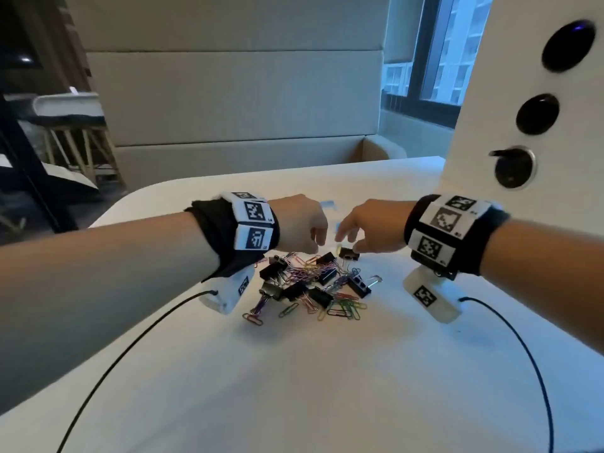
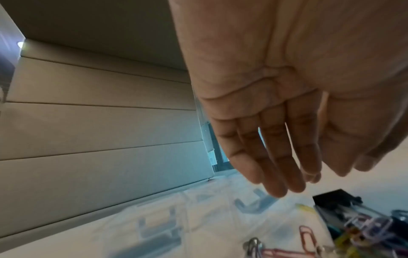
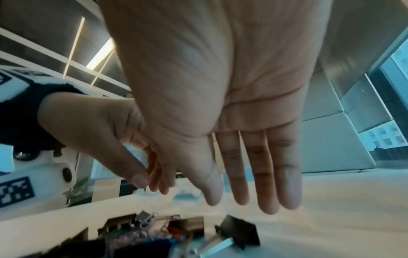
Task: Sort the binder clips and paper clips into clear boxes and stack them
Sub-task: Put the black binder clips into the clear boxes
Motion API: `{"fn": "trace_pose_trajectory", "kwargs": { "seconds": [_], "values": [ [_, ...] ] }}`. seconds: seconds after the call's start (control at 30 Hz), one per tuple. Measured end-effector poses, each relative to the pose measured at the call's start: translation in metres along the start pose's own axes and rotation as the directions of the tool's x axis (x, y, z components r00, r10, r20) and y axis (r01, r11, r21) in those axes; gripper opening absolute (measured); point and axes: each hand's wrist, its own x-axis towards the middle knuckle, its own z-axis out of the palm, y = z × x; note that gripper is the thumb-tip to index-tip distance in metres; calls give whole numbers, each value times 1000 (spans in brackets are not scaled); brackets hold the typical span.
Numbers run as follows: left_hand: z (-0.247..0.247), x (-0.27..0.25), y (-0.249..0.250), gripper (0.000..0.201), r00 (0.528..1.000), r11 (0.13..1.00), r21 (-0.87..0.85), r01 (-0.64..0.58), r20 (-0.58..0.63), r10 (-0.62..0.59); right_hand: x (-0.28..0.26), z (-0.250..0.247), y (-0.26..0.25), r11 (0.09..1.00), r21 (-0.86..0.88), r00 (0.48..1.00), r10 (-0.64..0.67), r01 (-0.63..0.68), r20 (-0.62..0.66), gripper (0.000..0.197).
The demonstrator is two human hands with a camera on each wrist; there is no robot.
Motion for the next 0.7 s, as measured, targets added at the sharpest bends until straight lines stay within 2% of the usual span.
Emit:
{"fn": "trace_pose_trajectory", "kwargs": {
  "seconds": [0.1, 0.33, 0.4, 0.57, 0.7],
  "values": [
    [8, 8, 2, 26, 999, 1000, -3, 26, 44, -25, 5, 9, 0, 999, -37, 998, 13, -10, 68, 43],
    [24, 28, 15, 33, 993, 997, 54, 56, 103, -61, 8, 15, 0, 997, -47, 995, -50, 54, 89, 41],
    [27, 30, 17, 30, 989, 997, 21, 74, 128, -76, 8, 16, 2, 998, -34, 994, -56, 59, 89, 38],
    [29, 32, 13, 23, 987, 998, -53, 19, 160, -10, 6, 20, 14, 1000, 1, 997, -22, 22, 68, 34],
    [32, 30, 9, 15, 987, 996, -91, 17, 163, -2, 0, 9, 21, 992, 123, 998, 15, -23, 67, 34]
  ]
}}
